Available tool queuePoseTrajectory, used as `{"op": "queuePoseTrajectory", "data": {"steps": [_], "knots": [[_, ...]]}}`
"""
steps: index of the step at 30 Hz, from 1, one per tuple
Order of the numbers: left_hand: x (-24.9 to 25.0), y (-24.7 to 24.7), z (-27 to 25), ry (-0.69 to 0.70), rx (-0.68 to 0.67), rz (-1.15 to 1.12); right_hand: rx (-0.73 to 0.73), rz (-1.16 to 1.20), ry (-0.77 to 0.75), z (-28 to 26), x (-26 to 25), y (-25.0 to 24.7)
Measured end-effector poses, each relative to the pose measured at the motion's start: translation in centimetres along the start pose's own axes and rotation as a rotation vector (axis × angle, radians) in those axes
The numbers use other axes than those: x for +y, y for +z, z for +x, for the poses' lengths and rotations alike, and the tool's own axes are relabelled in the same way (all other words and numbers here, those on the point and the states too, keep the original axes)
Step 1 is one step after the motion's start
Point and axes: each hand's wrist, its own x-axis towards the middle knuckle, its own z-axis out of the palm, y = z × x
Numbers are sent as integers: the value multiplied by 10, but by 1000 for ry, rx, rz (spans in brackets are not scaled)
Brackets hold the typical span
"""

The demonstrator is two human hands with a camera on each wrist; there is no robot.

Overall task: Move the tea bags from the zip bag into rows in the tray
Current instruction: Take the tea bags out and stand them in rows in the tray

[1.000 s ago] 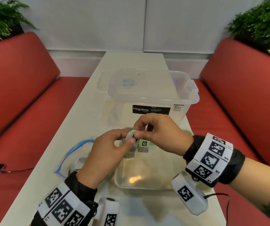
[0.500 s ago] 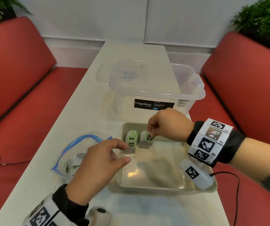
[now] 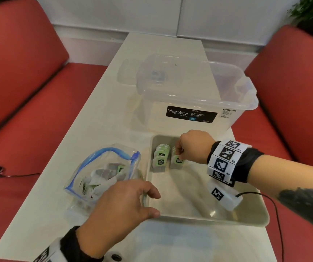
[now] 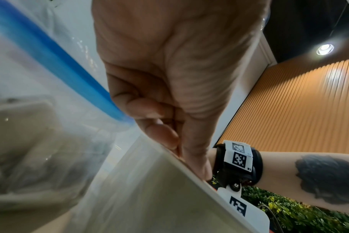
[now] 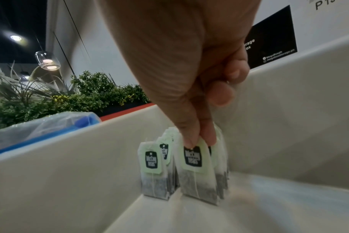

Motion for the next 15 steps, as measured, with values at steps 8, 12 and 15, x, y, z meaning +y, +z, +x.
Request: {"op": "queuePoseTrajectory", "data": {"steps": [8,12,15], "knots": [[-2,0,0,28,-42,-14,40,-71,18,-3,2,1],[-2,0,0,28,-47,-17,10,-63,-63,-16,5,-3],[-2,0,0,23,-58,-18,-193,-55,-197,-22,3,-2]]}}
